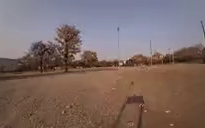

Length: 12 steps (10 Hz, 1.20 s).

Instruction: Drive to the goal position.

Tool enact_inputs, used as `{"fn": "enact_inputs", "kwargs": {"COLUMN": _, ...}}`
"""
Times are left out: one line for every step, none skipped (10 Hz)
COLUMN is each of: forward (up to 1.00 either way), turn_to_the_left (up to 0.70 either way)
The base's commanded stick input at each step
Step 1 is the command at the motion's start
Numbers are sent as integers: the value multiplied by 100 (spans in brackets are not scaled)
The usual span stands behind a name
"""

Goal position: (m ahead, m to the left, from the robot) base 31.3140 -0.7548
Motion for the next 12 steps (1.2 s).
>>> {"fn": "enact_inputs", "kwargs": {"forward": 70, "turn_to_the_left": 0}}
{"fn": "enact_inputs", "kwargs": {"forward": 70, "turn_to_the_left": 0}}
{"fn": "enact_inputs", "kwargs": {"forward": 70, "turn_to_the_left": 0}}
{"fn": "enact_inputs", "kwargs": {"forward": 70, "turn_to_the_left": 0}}
{"fn": "enact_inputs", "kwargs": {"forward": 70, "turn_to_the_left": 0}}
{"fn": "enact_inputs", "kwargs": {"forward": 70, "turn_to_the_left": 0}}
{"fn": "enact_inputs", "kwargs": {"forward": 70, "turn_to_the_left": 0}}
{"fn": "enact_inputs", "kwargs": {"forward": 70, "turn_to_the_left": 0}}
{"fn": "enact_inputs", "kwargs": {"forward": 70, "turn_to_the_left": 0}}
{"fn": "enact_inputs", "kwargs": {"forward": 70, "turn_to_the_left": 0}}
{"fn": "enact_inputs", "kwargs": {"forward": 70, "turn_to_the_left": 0}}
{"fn": "enact_inputs", "kwargs": {"forward": 70, "turn_to_the_left": 0}}
